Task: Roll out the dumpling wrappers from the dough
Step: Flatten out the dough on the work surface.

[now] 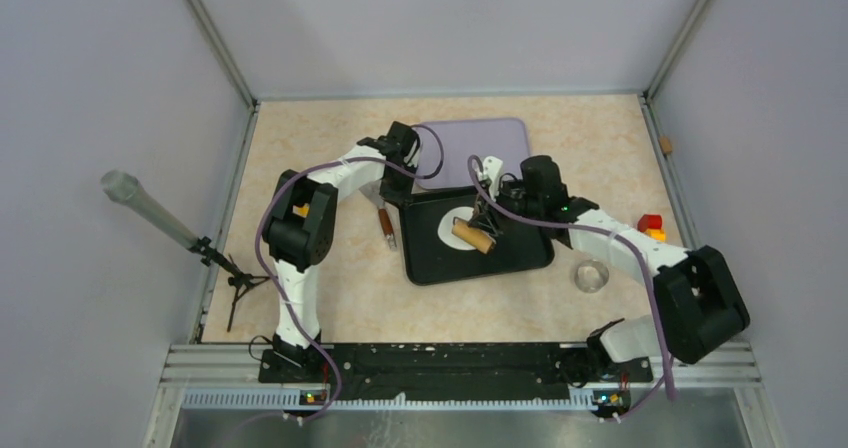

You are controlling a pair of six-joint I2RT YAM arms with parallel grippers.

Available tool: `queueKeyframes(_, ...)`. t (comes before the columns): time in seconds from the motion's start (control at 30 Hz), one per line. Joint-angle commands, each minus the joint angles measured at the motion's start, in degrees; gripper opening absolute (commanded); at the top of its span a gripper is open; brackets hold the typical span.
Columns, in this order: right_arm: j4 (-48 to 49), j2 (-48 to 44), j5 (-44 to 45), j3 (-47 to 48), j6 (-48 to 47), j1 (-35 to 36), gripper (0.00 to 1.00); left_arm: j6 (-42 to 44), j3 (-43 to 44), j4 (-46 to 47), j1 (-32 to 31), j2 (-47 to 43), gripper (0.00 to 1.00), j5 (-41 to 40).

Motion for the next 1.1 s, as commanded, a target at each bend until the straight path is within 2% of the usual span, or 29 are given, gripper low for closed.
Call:
queueKeyframes(0.0,11.89,6.2,2.65,3.08,4.66,-0.97,0.0,-0.68,-1.32,2.62,0.56,0.16,0.0,-3.13)
queueKeyframes(0.27,10.06,10.96,0.66,-0.77,-0.05,-1.02,0.0,-1.16,-2.05,3.49,0.78,0.63,0.0,-1.39)
queueKeyframes(0.67,-1.31,13.57,-3.34,2.04,-1.75,1.48,0.0,-1.34,-2.65,3.88,0.76,-0.01,0.0,-2.42)
queueKeyframes(0.9,-2.27,13.54,-4.12,0.98,0.64,3.62,0.0,-1.34,-2.74,3.85,0.76,-0.13,0.0,-2.57)
queueKeyframes(1.07,3.8,11.23,-0.69,0.53,6.13,4.16,0.0,-1.34,-2.9,4.04,0.76,-0.27,0.0,-2.58)
